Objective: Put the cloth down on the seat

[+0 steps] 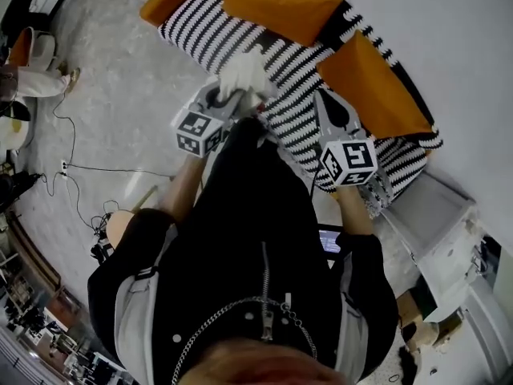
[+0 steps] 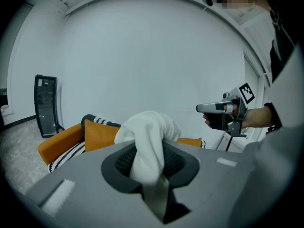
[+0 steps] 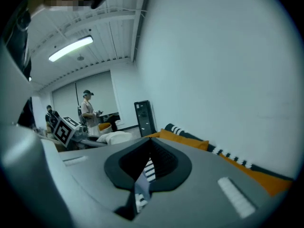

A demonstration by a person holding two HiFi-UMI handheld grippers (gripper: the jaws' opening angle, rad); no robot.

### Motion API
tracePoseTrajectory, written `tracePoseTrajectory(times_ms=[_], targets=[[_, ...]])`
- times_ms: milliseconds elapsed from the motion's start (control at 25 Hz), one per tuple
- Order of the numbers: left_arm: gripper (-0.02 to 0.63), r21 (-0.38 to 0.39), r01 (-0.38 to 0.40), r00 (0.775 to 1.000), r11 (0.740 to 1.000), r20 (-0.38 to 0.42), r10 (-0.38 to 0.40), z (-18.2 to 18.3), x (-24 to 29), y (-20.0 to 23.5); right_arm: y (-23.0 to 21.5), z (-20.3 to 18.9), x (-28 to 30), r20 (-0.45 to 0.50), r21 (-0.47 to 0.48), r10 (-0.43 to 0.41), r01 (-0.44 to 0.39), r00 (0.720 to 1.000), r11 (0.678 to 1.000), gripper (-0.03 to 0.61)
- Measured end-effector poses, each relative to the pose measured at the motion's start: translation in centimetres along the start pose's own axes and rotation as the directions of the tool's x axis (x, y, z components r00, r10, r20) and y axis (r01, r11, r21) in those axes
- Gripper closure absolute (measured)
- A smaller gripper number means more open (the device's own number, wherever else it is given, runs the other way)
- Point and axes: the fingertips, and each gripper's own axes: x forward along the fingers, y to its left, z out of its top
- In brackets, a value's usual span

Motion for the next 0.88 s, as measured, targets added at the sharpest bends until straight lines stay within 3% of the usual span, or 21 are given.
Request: tracePoseTrajectory(times_ms=[80, 200, 480, 600, 760, 880], targets=[[0.529, 0.025, 0.002, 1.000, 1.000, 0.029, -0.002, 0.3, 0.4, 0.2, -0.6, 0.0, 0.2, 0.027, -0.048, -0.046, 0.047, 0.999, 0.998, 0.576], [0.529, 0.041, 0.005, 0.999, 0.999, 0.045, -0.007, 0.5, 1.0, 0.7, -0.7, -0.5, 0.5, 0.037, -0.046, -0.061, 0.063, 0.997, 0.997, 0.575], [0.529, 0.030, 0.023, 1.000, 0.999, 0.008, -0.024, -0.5, 4.8, 2.3, -0.9, -3.3, 2.8, -0.100, -0.066, -0.031, 0.024, 0.995, 0.998, 0.577], [0.529, 0.041, 0.027, 1.000, 0.999, -0.014, -0.027, -1.3, 5.7, 4.1, 0.4, -3.1, 4.3, -0.123, -0.071, -0.002, -0.007, 0.992, 0.997, 0.575], [0.529, 0.057, 0.029, 0.999, 0.998, -0.023, -0.028, -2.9, 8.0, 6.4, 0.4, -2.7, 6.2, -0.134, -0.140, -0.022, 0.003, 0.991, 0.990, 0.575], [0.529, 0.058, 0.031, 0.999, 0.998, -0.043, -0.029, -4.0, 9.9, 8.8, 0.3, -2.7, 8.4, -0.161, -0.130, -0.030, 0.008, 0.986, 0.991, 0.576]])
